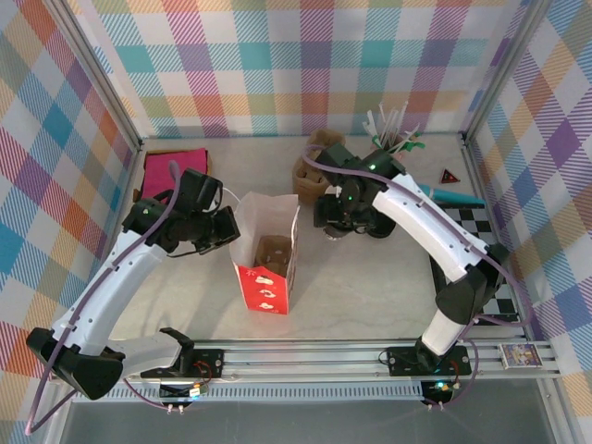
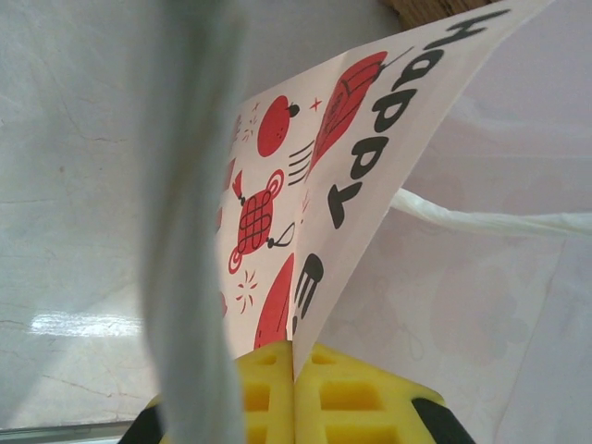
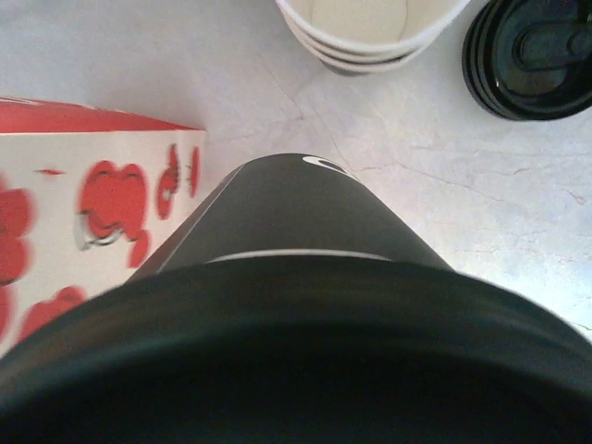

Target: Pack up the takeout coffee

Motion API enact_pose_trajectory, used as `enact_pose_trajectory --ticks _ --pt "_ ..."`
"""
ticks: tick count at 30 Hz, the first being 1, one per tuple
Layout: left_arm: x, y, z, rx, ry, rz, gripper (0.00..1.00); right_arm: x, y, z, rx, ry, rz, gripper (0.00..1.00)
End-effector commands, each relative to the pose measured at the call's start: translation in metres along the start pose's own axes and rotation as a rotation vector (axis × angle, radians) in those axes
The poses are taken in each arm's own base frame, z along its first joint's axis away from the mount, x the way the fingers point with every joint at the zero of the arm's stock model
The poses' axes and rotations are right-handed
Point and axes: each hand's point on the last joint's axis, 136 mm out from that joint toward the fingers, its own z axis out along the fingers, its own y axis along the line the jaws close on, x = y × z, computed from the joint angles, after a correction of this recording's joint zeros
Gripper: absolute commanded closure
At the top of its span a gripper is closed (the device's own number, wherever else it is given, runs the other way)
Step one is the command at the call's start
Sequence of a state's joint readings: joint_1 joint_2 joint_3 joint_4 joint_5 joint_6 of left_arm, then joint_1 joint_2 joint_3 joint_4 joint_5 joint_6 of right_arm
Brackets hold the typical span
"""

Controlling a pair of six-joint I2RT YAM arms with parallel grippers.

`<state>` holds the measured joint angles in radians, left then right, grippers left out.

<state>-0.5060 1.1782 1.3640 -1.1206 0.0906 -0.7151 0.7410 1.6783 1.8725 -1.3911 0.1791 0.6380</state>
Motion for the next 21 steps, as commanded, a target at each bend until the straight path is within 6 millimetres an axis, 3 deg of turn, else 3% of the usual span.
enact_pose_trajectory --ticks 1,13,15,21 --pt "-0.005 -0.005 -0.007 -0.003 -0.060 -0.011 0.98 0.006 -0.006 -0.035 -0.010 -0.019 -0.017 0.24" --pt "-0.017 -0.026 -0.014 -0.015 -0.170 0.029 0.99 -0.027 0.021 -0.141 -0.256 -0.254 -0.026 0.28" --pt "-0.019 -0.029 -0.015 -0.013 -0.186 0.031 0.99 -0.030 0.033 -0.154 -0.334 -0.273 -0.030 0.28" --pt "-0.020 -0.040 -0.014 0.006 -0.199 0.048 0.99 -0.030 0.065 -0.169 -0.490 -0.268 -0.037 0.30"
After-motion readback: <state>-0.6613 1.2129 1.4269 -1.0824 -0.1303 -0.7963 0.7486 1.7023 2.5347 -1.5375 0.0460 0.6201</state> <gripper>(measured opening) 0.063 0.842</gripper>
